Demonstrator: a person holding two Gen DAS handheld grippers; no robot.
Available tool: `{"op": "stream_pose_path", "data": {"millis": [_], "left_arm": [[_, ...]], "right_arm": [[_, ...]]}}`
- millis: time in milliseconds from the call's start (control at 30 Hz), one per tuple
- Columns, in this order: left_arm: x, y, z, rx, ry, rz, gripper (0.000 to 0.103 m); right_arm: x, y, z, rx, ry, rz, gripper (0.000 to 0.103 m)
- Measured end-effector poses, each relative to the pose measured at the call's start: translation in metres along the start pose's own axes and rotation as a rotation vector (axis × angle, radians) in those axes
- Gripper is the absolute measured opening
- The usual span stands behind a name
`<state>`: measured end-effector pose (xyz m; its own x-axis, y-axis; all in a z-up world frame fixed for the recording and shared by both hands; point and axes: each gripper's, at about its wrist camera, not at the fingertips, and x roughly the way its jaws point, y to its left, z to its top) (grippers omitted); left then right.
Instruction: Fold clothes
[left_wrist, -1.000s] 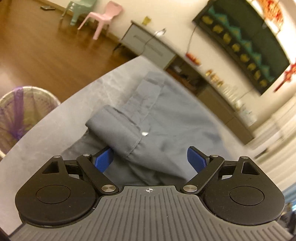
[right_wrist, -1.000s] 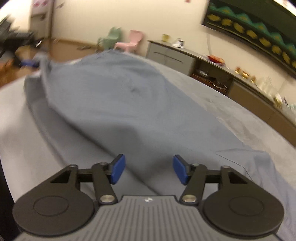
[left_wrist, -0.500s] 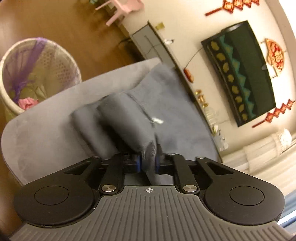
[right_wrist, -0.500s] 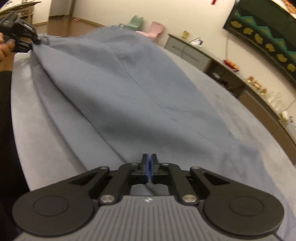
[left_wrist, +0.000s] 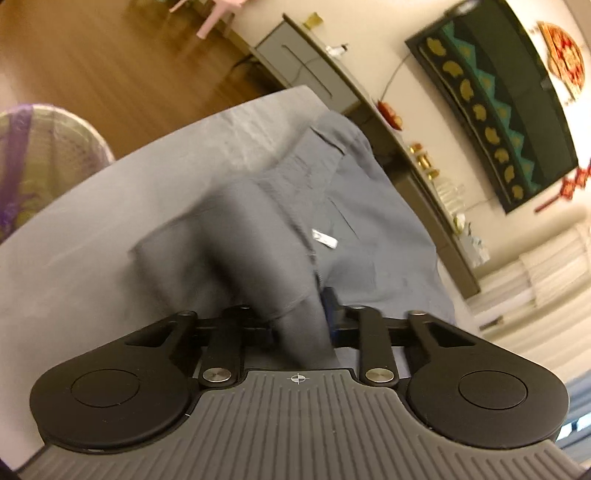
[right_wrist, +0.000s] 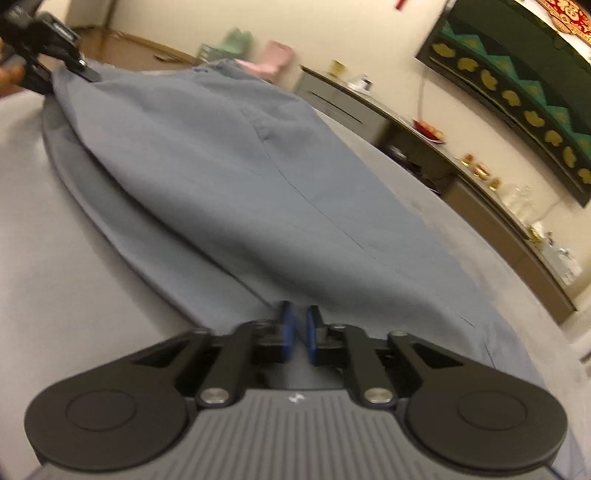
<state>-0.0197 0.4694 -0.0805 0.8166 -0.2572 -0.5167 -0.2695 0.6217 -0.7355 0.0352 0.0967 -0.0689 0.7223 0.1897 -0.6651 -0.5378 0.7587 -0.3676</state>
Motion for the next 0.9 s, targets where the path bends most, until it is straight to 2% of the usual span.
{"op": "stream_pose_path", "data": {"millis": [33, 100, 133, 167, 200, 267, 300, 367, 433, 467, 500, 600, 667, 767, 900], "left_arm": [[-0.006, -0.001, 0.000, 0.008, -0.020, -0.047, 0.000], [-0.036, 0.005, -0.007, 0.036, -0.075, -0.228, 0.000], [-0.049, 0.017, -0.013, 0.021, -0.094, -0.285, 0.000], [-0.054, 0.034, -0.017, -0.024, -0.093, -0.292, 0.000], [-0.053, 0.049, -0.021, -0.071, -0.072, -0.266, 0.000], [-0.051, 0.064, -0.031, -0.103, -0.022, -0.200, 0.000], [-0.051, 0.066, -0.035, -0.107, -0.005, -0.150, 0.012], [-0.054, 0.057, -0.039, -0.083, -0.001, -0.062, 0.018], [-0.064, 0.036, -0.046, -0.005, -0.021, 0.008, 0.045], [-0.072, 0.022, -0.051, 0.058, -0.035, 0.045, 0.057], [-0.079, 0.006, -0.059, 0.140, -0.046, 0.084, 0.060], [-0.091, -0.035, -0.093, 0.420, -0.061, 0.200, 0.061], [-0.087, -0.050, -0.116, 0.581, -0.048, 0.244, 0.061], [-0.070, -0.062, -0.135, 0.716, -0.014, 0.281, 0.060], [-0.048, -0.055, -0.141, 0.768, 0.011, 0.337, 0.056]], "right_arm": [[0.001, -0.002, 0.001, -0.004, 0.008, 0.004, 0.004], [-0.006, -0.005, -0.004, -0.034, 0.021, 0.014, 0.003], [-0.011, -0.007, -0.011, -0.044, 0.019, 0.006, 0.003], [-0.012, -0.010, -0.015, -0.037, 0.014, -0.002, 0.003], [-0.012, -0.013, -0.017, -0.024, 0.008, -0.007, 0.003], [-0.012, -0.017, -0.019, -0.003, 0.001, -0.015, 0.004], [-0.009, -0.015, -0.016, -0.007, 0.005, -0.017, 0.004], [-0.005, -0.008, -0.012, -0.027, 0.019, -0.025, 0.004], [-0.008, -0.004, -0.008, -0.030, 0.026, -0.029, 0.004], [-0.014, -0.003, -0.004, -0.025, 0.017, -0.033, 0.015], [-0.021, -0.001, -0.001, -0.021, 0.007, -0.037, 0.023], [-0.053, 0.026, 0.013, -0.088, -0.105, 0.010, 0.039], [-0.066, 0.051, 0.025, -0.164, -0.178, 0.059, 0.045], [-0.056, 0.092, 0.049, -0.294, -0.231, 0.142, 0.054], [-0.020, 0.138, 0.074, -0.438, -0.226, 0.212, 0.055]]}}
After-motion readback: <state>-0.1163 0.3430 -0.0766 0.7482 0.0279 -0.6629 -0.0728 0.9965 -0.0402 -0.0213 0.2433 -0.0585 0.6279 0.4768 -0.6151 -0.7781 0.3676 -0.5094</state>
